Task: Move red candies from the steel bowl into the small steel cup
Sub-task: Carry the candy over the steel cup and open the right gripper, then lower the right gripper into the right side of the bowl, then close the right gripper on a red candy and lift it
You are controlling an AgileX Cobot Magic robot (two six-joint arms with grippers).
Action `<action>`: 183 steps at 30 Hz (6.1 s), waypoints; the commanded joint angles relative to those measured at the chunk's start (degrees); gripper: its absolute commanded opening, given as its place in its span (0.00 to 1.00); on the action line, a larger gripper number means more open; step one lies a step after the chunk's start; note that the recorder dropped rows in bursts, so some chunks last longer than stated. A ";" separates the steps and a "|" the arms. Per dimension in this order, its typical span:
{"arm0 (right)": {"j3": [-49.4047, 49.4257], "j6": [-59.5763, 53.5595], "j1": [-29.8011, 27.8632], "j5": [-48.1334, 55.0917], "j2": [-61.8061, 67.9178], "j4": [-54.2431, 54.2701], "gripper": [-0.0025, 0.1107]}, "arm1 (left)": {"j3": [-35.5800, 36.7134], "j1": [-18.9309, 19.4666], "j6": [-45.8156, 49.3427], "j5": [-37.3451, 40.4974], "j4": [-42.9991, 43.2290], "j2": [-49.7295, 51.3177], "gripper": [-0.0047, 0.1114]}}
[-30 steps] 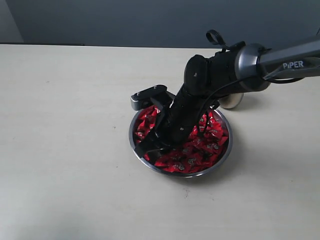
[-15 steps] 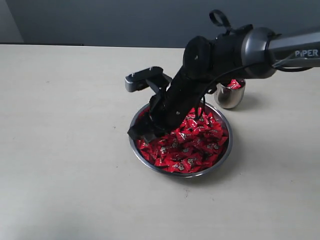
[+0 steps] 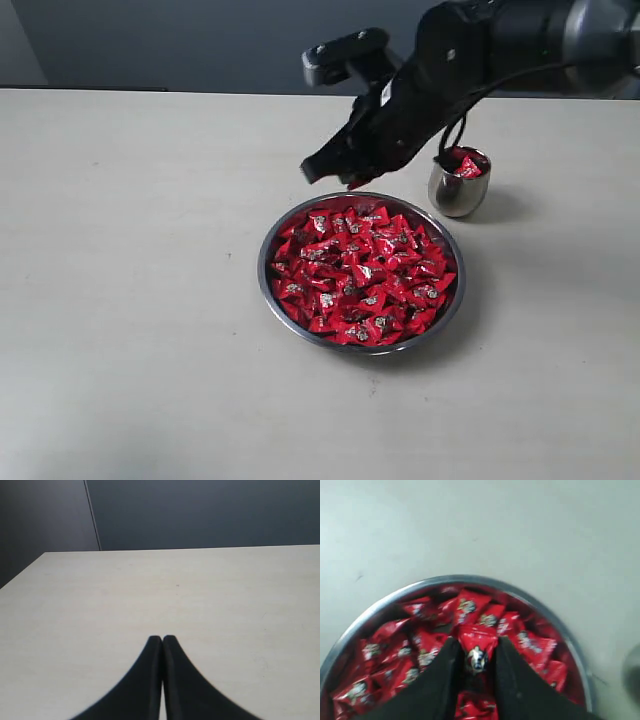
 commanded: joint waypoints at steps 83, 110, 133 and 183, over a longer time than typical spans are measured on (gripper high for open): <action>-12.96 -12.74 -20.93 16.31 2.74 16.52 0.35 | 0.22 -0.42 -0.15 -0.10 0.33 -0.26 0.04; -10.92 -12.07 -13.04 21.08 13.22 15.70 0.35 | 0.22 -0.42 -0.15 -0.10 0.33 -0.26 0.04; -10.92 -12.05 -13.04 24.47 13.75 10.94 0.35 | 0.22 -0.42 -0.15 -0.10 0.33 -0.26 0.04; -8.15 -12.32 -11.25 19.43 17.28 13.48 0.44 | 0.22 -0.42 -0.15 -0.10 0.33 -0.26 0.04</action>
